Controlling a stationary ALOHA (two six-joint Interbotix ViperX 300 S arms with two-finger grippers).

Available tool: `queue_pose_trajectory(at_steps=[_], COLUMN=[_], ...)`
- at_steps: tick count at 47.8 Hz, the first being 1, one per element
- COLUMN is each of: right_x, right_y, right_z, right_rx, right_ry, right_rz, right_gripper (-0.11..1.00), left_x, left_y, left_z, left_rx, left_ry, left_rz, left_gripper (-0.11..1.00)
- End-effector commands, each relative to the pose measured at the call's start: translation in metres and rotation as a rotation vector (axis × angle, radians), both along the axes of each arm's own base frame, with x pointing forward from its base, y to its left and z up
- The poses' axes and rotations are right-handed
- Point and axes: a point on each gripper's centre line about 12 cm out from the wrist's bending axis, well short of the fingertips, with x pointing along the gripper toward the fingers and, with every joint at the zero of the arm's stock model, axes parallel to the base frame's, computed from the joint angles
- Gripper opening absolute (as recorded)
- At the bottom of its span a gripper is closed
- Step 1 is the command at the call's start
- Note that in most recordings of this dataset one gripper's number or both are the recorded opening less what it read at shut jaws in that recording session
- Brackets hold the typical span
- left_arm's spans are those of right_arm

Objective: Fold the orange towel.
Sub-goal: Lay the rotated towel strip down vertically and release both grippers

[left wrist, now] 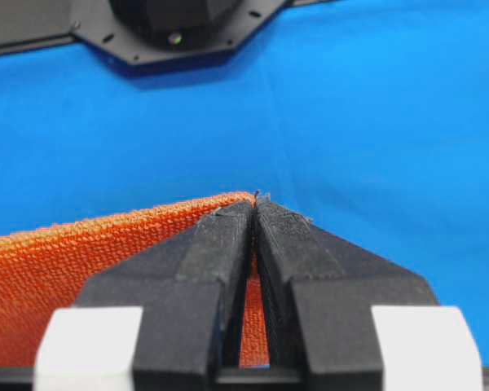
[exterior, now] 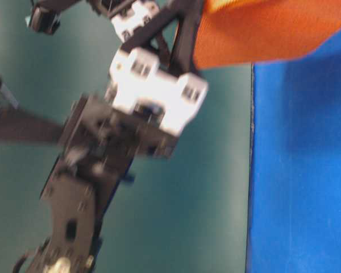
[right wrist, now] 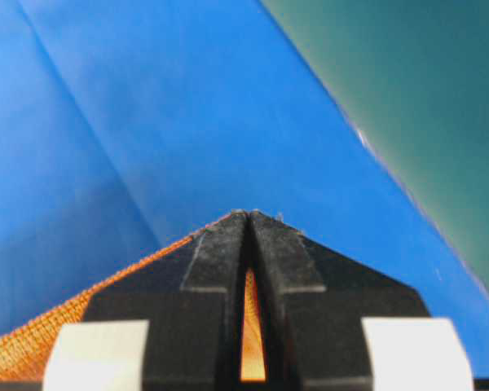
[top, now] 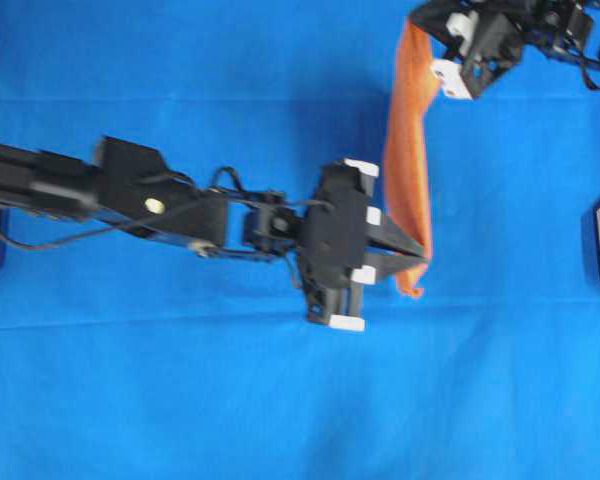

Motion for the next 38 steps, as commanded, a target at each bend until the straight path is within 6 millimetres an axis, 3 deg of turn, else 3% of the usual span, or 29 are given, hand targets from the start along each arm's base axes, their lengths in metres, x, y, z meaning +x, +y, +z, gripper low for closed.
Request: queue_pose_trajectory(at_steps=[1, 6, 12, 31, 38], right_x=[-0.008, -0.007, 0.007, 0.093, 0.106], right_y=[-0.003, -0.003, -0.006, -0.012, -0.011], right_z=[0.009, 0.002, -0.008, -0.043, -0.043], right_rx=[-0.009, 0.001, 0.008, 0.011, 0.001], right_ry=[-0.006, 0.017, 0.024, 0.044, 0.046], right_rz=[-0.026, -0.025, 0.000, 0.134, 0.156], right_gripper=[0.02, 0.02, 0.02, 0.02, 0.02], left_x=[0.013, 0.015, 0.004, -0.071, -0.086], left_y=[-0.017, -0.017, -0.020, -0.019, -0.020], left_z=[0.017, 0.007, -0.004, -0.048, -0.055], left_rx=[-0.004, -0.027, -0.041, -0.198, -0.215], left_ry=[-0.060, -0.039, -0.005, 0.088, 0.103], left_rz=[-0.031, -0.021, -0.023, 0.032, 0.033], left_gripper=[0.01, 0.01, 0.01, 0.01, 0.01])
